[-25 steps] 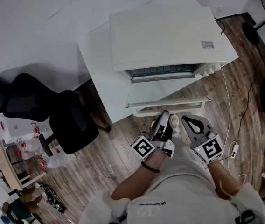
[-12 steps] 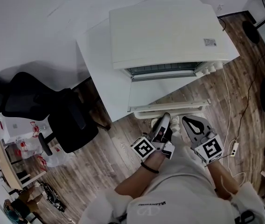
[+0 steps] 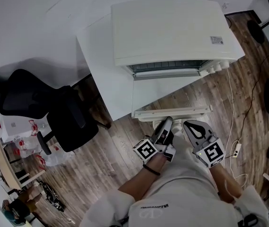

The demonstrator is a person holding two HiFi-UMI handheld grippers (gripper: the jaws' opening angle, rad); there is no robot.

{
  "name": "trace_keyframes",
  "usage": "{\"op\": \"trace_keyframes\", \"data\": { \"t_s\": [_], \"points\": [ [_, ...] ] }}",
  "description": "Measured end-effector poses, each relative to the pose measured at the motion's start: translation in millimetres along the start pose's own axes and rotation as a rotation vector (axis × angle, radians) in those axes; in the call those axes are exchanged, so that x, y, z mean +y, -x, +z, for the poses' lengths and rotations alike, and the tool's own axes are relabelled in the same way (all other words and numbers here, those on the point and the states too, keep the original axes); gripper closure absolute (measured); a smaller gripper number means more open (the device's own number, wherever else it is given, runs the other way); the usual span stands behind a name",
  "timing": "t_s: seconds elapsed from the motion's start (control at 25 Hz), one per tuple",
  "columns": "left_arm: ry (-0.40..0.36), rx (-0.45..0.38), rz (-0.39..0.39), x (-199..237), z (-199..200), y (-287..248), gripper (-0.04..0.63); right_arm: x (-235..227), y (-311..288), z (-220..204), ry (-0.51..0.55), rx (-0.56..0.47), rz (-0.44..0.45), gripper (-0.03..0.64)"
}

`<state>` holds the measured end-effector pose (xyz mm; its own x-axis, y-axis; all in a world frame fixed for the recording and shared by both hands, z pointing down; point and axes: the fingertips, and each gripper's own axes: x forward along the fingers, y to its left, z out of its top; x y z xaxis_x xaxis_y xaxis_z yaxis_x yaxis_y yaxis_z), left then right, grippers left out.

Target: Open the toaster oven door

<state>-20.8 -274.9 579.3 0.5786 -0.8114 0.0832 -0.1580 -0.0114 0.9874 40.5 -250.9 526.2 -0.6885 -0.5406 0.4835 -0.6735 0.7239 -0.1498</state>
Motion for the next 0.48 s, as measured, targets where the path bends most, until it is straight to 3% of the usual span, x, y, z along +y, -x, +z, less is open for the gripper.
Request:
{"op": "trace_keyframes", "data": {
  "t_s": [0.48],
  "points": [
    [-0.009,0.004,0.048,41.8,-13.3,8.0,0.512,7.9,-7.6,-29.8,-0.047,0.045,0.035,0.598]
  ]
}}
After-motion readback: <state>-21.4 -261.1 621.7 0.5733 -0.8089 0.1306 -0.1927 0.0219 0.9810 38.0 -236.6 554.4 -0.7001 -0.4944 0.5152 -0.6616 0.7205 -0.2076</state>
